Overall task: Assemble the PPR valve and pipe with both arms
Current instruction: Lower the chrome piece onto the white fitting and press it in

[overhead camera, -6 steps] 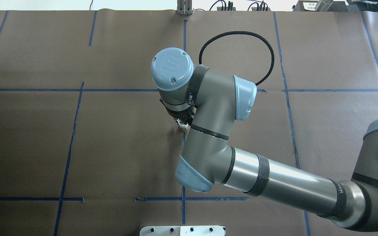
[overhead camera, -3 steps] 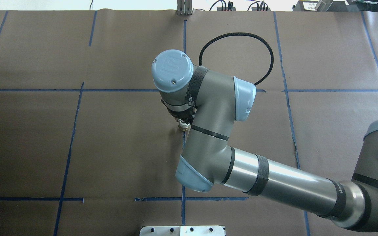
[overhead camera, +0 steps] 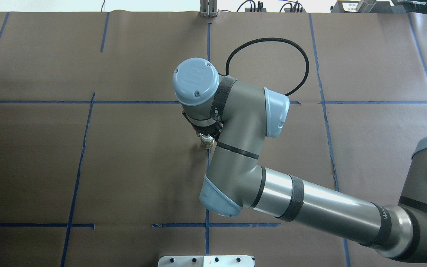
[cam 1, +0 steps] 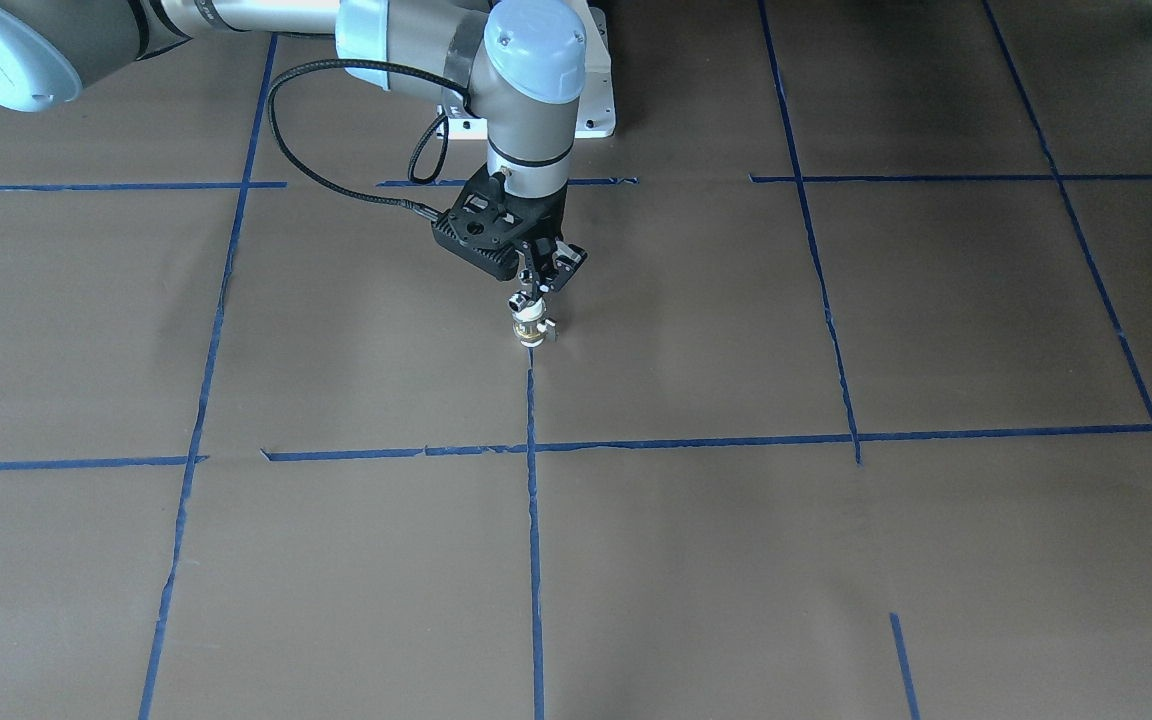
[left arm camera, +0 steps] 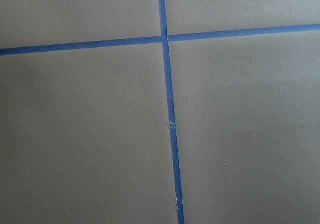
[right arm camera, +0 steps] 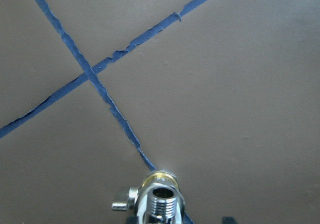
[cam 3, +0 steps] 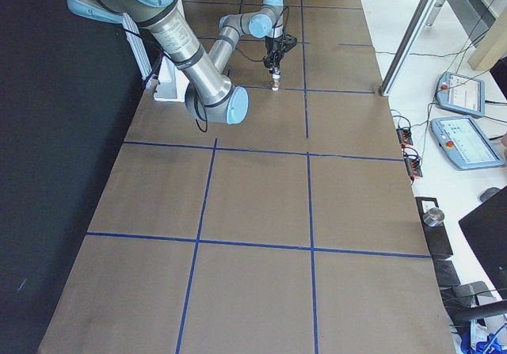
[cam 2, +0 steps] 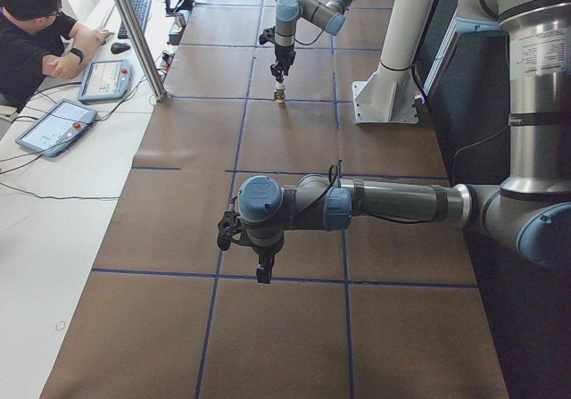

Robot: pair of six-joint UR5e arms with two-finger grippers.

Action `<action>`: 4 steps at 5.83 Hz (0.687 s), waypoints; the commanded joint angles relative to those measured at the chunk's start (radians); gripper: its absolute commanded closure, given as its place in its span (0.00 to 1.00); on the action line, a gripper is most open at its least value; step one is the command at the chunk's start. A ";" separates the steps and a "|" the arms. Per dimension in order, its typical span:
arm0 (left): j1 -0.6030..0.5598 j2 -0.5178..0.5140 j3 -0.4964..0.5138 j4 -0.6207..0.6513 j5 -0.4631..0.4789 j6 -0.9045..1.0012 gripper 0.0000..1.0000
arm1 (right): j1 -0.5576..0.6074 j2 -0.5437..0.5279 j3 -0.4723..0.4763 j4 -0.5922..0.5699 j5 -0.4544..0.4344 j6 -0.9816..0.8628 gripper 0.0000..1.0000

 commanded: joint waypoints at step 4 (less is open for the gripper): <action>-0.002 0.006 0.008 0.000 -0.002 0.008 0.00 | 0.122 -0.007 0.010 -0.001 0.106 -0.281 0.01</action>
